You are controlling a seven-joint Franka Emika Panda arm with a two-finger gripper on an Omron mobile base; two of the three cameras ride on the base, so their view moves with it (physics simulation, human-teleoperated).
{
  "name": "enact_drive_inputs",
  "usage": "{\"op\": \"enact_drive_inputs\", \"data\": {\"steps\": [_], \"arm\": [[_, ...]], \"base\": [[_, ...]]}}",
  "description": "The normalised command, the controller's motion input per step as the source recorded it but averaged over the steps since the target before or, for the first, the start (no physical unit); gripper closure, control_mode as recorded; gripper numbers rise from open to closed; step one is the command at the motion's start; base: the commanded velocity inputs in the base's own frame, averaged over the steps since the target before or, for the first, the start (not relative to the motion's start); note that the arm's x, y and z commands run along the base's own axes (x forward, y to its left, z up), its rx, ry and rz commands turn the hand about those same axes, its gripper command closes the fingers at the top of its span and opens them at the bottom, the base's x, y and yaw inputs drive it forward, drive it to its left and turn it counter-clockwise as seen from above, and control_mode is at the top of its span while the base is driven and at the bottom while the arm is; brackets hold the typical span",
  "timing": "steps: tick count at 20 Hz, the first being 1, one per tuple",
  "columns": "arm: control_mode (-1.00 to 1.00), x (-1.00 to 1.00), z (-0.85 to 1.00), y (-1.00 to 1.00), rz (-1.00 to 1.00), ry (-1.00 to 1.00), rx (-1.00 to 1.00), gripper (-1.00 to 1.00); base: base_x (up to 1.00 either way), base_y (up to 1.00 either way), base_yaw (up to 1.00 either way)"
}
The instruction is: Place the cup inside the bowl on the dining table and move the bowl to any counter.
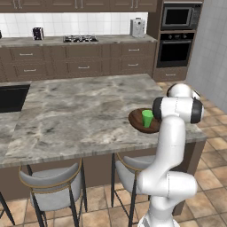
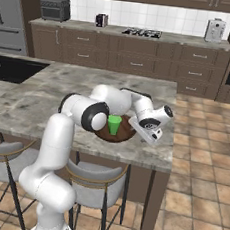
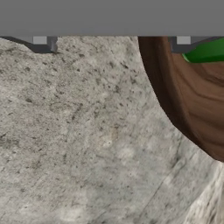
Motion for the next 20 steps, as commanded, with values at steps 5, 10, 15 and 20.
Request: {"op": "enact_drive_inputs", "data": {"steps": [5, 10, 15, 20], "arm": [[-1.00, 0.00, 0.00, 0.14, 0.00, 0.00, 0.00, -1.00], [-1.00, 0.00, 0.00, 0.01, 0.00, 0.00, 0.00, -1.00], [-1.00, 0.00, 0.00, 0.00, 0.00, 0.00, 0.00, 1.00], [-1.00, 0.00, 0.00, 0.00, 0.00, 0.00, 0.00, 1.00]], "base": [[0.00, 0.00, 0.00], [0.00, 0.00, 0.00], [0.00, 0.00, 0.00], [0.00, 0.00, 0.00]]}}
